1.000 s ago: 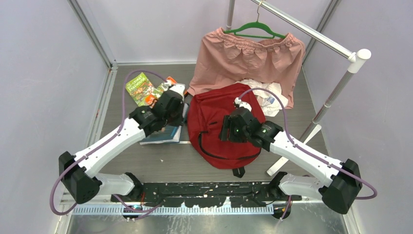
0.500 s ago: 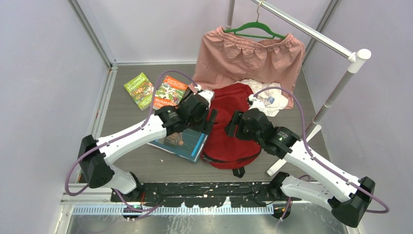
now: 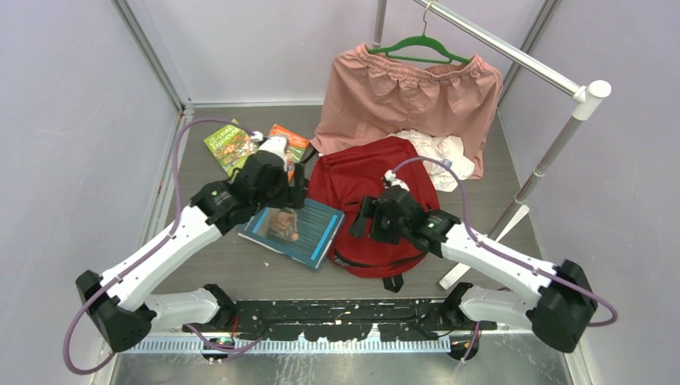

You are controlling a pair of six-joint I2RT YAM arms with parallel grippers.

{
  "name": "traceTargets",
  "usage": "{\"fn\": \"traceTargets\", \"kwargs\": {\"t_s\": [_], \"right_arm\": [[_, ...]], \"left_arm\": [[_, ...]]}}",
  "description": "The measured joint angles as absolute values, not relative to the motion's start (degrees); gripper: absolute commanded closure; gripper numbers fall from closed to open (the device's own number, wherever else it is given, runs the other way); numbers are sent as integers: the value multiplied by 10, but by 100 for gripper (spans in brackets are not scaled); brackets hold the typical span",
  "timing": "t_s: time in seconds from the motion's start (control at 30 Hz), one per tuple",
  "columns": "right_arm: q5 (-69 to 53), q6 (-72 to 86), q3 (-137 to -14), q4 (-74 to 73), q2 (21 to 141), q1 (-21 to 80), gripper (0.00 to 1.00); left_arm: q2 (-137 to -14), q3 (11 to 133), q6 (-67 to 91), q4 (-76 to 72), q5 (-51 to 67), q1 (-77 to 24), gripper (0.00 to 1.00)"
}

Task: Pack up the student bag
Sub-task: Adjust the book at the center of the board, then pick up the book from the center of the board.

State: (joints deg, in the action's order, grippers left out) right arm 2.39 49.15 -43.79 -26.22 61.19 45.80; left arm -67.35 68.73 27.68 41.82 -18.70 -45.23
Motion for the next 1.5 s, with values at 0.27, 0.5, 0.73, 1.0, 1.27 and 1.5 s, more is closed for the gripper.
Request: {"fn": "traceTargets", "kwargs": {"t_s": [0.27,0.5,0.73,1.0,1.27,1.5], "right_arm": [[-40,522,-422,-160,703,469,13],[-55,520,-437,-130,780,469,10],[-59,513,-461,-105,853,469,5],[-70,519,-475,-70,881,457,3],[-77,525,-475,-41,886,433,3],[-96,529,-482,-16,912,429,5]], "left_arm": [[-580,545,342,428,-148,-367,22],[-550,416,384,431,-97,-298,23],[-570,400,388,396,-64,-284,23],[-605,398,376,374,-57,-256,21],[-605,393,368,344,-34,-210,22],[-639,393,366,328,-9,-209,23]]}}
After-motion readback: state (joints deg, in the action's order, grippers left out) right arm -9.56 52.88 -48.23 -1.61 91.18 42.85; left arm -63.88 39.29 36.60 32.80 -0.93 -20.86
